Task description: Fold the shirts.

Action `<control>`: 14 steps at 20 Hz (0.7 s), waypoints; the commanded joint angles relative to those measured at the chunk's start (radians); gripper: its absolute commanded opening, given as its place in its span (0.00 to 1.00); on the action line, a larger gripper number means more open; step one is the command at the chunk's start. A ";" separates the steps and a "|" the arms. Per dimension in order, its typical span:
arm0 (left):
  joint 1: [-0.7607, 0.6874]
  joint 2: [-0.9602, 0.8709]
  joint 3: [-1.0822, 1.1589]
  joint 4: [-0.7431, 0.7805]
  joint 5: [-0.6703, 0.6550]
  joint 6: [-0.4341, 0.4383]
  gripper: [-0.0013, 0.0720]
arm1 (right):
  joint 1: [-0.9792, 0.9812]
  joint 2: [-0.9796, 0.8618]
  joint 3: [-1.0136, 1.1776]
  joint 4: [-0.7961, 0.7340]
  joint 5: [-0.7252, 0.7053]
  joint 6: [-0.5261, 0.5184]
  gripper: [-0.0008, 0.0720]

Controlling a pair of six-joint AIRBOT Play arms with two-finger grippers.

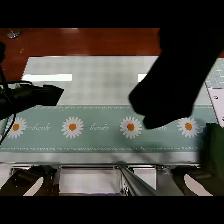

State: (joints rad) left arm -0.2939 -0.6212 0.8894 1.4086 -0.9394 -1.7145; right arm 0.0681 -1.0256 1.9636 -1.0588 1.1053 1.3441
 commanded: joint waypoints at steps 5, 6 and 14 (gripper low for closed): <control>0.001 -0.005 -0.025 -0.004 0.173 -0.011 0.97 | 0.394 -0.036 -0.336 -0.023 0.180 0.008 0.05; 0.001 -0.011 -0.029 -0.003 0.163 -0.036 0.97 | 0.438 -0.045 -0.458 -0.024 0.126 0.010 0.05; 0.043 -0.047 -0.032 -0.003 0.061 -0.097 0.97 | 0.621 -0.378 -0.845 0.295 -0.269 0.079 0.41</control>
State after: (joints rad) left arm -0.2726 -0.6609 0.8581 1.4048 -0.8440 -1.7813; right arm 0.6422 -1.2877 1.1858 -0.9211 0.9154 1.4399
